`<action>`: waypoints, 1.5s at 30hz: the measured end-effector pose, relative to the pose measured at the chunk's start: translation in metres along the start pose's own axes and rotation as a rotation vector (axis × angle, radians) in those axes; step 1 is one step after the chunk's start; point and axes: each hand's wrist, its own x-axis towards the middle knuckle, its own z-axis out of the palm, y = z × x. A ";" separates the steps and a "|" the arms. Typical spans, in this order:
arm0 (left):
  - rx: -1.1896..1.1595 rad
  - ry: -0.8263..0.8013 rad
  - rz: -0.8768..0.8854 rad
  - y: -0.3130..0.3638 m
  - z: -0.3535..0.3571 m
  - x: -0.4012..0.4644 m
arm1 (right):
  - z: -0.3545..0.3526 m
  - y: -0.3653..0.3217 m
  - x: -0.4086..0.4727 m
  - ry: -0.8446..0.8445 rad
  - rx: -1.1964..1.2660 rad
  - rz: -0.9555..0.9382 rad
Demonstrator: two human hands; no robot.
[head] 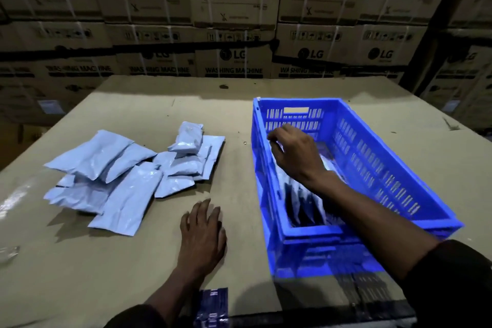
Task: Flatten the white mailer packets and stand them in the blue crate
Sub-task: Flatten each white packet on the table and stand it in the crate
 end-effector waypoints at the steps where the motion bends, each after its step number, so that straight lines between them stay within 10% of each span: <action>1: 0.006 -0.001 -0.012 -0.009 -0.003 -0.003 | 0.004 -0.016 0.006 0.010 0.027 -0.022; 11: 0.058 0.000 -0.238 -0.126 -0.042 -0.045 | 0.095 -0.179 0.017 -0.420 0.225 -0.090; 23: 0.008 -0.023 -0.417 -0.186 -0.036 -0.032 | 0.200 -0.211 -0.066 -0.924 -0.038 -0.253; 30: -0.033 -0.074 -0.416 -0.194 -0.033 -0.029 | 0.198 -0.217 -0.070 -0.848 0.010 -0.156; 37: -0.165 -0.139 0.065 -0.193 -0.034 -0.059 | 0.179 -0.205 -0.067 -0.470 0.004 -0.200; 45: -0.140 -0.192 0.230 -0.174 -0.052 -0.088 | 0.174 -0.194 -0.110 -0.615 0.046 -0.238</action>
